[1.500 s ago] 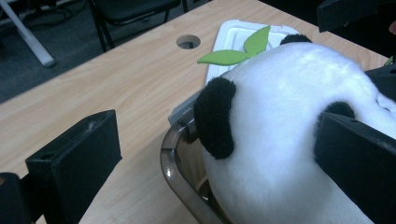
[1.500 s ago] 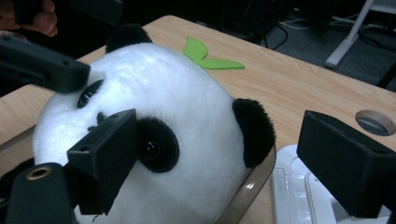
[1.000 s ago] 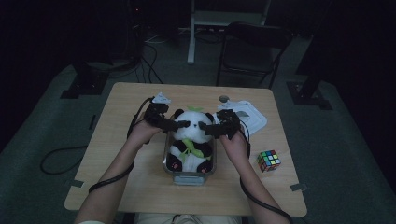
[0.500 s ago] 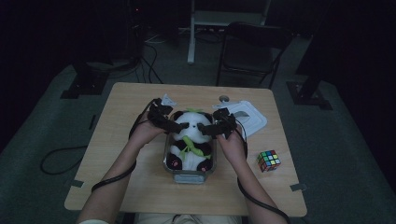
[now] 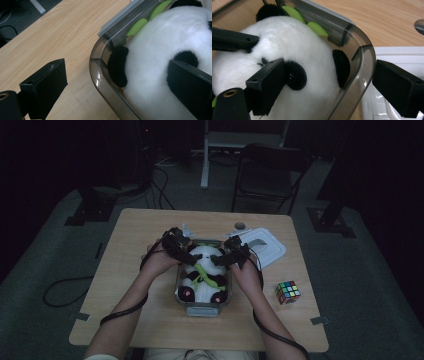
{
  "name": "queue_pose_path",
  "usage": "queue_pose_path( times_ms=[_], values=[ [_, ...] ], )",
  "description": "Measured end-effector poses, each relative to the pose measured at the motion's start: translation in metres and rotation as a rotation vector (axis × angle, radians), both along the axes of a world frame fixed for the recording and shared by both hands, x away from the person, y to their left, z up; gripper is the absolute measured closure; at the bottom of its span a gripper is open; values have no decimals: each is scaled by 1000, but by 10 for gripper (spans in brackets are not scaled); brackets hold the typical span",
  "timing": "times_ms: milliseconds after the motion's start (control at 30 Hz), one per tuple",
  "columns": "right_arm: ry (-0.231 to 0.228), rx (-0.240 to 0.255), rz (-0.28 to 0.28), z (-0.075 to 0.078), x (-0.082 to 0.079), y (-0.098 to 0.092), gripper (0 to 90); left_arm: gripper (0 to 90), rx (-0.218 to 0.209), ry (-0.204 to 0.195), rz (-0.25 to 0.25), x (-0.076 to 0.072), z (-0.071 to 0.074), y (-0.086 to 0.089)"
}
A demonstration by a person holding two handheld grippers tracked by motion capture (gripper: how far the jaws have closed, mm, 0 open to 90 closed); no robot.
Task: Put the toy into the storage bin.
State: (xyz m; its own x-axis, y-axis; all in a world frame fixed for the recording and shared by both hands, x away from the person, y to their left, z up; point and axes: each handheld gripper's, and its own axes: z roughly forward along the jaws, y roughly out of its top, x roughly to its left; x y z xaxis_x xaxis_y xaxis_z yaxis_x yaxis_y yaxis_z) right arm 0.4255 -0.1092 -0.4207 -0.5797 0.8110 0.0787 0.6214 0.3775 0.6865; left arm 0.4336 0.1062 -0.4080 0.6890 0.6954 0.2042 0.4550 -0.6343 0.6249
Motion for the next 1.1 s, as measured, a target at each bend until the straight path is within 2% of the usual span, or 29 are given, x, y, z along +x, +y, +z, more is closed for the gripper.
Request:
queue_pose_path(
  times_ms=[67, 133, 267, 300, 333, 400, 467, 500, 600, 667, 767, 833, 933, 1100],
  values=[
    [7, -7, 1, -2, 1, 1, 109, 42, -19, 5, 10, 0, -1, 1],
    [20, 17, -1, -3, 3, -1, 108, 34, -44, 0, 11, 0, -1, 4],
    [-13, 85, -10, -1, -2, -10, 108, 24, -112, -17, 13, -2, -2, 11],
    [-13, 85, -10, -1, -2, -10, 108, 25, -112, -17, 13, -2, -2, 11],
    [-18, 90, -16, 0, -4, -11, 108, 25, -137, -18, 9, -3, 1, 16],
    [-53, 82, -31, 7, -9, -16, 109, 25, -143, -19, 8, -4, 2, 19],
    [-78, 103, -32, 11, -13, -23, 109, 25, -149, -7, -5, -5, 2, 25],
    [-79, 125, -31, 14, -15, -28, 109, 25, -149, -3, -7, -6, 3, 26],
    [-97, 129, -48, 20, -20, -40, 109, 25, -154, 3, -14, -8, 2, 35],
    [-97, 133, -50, 21, -22, -46, 109, 25, -173, 15, -7, -9, 2, 41],
    [-94, 114, -64, 22, -29, -57, 109, 25, -177, 23, -9, -11, 1, 48],
    [-88, 102, -64, 21, -32, -63, 109, 25, -199, 32, -15, -12, 0, 52],
    [-95, 150, -72, 18, -38, -76, 109, 25, -226, 34, -22, -14, 1, 56],
    [-122, 137, -116, 14, -50, -95, 109, 25, -249, 20, -24, -19, 4, 64]
  ],
)
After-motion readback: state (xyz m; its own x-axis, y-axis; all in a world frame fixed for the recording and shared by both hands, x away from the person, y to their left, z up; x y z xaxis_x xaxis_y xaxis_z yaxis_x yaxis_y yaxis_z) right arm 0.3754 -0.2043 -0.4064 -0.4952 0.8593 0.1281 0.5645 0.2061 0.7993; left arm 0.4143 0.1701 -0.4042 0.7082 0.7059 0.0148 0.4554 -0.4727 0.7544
